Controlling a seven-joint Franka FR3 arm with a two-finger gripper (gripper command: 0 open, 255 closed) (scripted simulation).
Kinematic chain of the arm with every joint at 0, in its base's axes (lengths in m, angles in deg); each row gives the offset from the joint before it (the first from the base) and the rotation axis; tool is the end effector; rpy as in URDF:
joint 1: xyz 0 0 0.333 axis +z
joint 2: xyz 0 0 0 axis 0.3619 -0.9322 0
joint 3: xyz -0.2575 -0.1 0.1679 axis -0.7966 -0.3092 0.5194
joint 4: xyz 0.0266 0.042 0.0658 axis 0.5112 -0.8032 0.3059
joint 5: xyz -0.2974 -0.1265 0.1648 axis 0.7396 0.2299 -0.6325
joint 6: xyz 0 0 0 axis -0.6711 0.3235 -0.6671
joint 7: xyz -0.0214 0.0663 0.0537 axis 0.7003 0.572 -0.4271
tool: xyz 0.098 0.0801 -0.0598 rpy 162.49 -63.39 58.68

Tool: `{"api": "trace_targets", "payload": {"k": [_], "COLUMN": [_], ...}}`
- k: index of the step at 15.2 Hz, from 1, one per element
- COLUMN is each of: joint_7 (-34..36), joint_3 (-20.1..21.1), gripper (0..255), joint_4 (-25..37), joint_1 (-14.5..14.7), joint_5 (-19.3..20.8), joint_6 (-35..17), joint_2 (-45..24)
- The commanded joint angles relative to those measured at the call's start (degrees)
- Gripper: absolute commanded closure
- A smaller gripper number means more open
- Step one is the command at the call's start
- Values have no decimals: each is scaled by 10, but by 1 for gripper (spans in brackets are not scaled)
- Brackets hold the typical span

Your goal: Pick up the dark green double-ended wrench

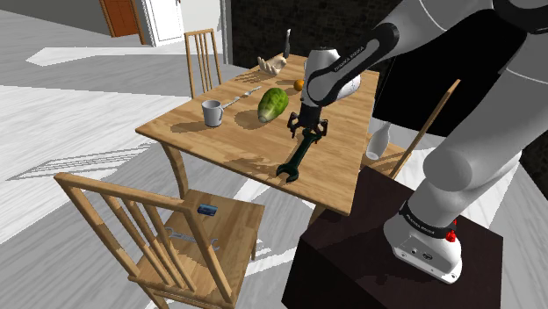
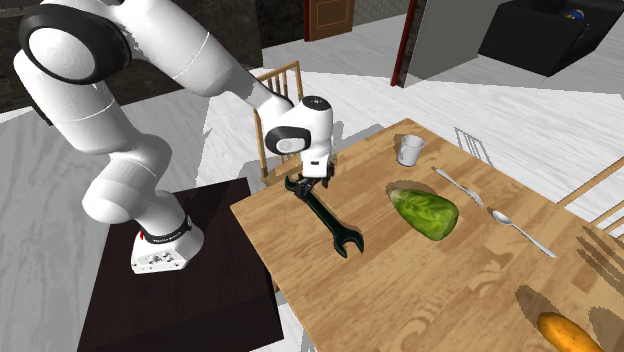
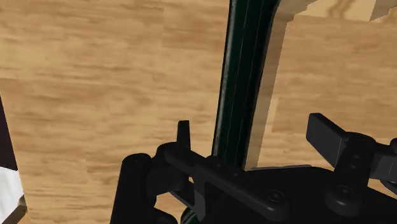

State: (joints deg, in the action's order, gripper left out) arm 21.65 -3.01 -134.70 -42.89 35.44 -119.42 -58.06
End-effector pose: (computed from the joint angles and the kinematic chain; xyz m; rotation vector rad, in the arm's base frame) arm 0.4456 -0.0289 0.2861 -2.6479 1.6849 0.0059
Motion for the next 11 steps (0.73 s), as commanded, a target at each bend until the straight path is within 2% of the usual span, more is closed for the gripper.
{"api": "trace_targets", "payload": {"k": [1, 2, 11], "joint_7": [60, 82, 108], "joint_3": [-6, -12, -26], "gripper": [0, 0, 0], "joint_4": [9, 15, 13], "joint_1": [-8, -8, 0], "joint_5": [25, 35, 72], "joint_6": [-37, -48, -107], "joint_2": [-45, -62, -122]}}
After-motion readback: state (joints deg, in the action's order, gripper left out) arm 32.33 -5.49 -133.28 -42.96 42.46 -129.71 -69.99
